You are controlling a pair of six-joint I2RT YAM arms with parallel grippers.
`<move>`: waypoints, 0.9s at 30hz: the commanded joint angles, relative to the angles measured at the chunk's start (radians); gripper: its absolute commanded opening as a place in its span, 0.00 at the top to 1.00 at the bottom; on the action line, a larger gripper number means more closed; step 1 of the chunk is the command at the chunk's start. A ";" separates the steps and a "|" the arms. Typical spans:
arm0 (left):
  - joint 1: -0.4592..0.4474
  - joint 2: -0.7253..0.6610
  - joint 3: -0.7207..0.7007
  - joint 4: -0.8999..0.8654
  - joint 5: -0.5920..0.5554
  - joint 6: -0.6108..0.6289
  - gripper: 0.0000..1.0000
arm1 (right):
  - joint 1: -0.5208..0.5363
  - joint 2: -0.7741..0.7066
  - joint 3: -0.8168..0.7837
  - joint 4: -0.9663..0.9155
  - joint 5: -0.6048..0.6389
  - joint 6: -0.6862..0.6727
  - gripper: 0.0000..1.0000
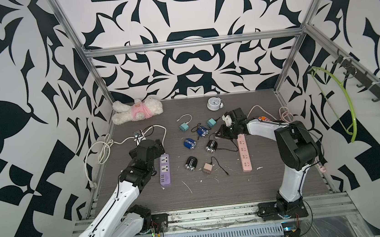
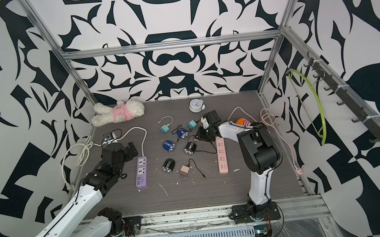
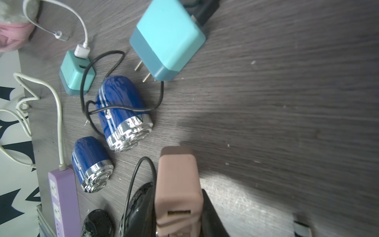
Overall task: Unplug the electric shaver
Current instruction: Place the plug at the center of the board.
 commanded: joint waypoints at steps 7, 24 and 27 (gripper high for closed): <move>0.014 0.066 0.032 -0.015 0.007 -0.004 0.01 | -0.004 -0.040 0.028 -0.092 0.096 -0.062 0.37; 0.212 0.159 -0.095 0.344 -0.074 0.185 0.01 | -0.138 -0.495 -0.300 0.133 0.680 -0.351 0.00; 0.281 0.219 -0.176 0.556 0.013 0.239 0.01 | -0.219 -0.546 -0.470 0.353 0.681 -0.376 0.00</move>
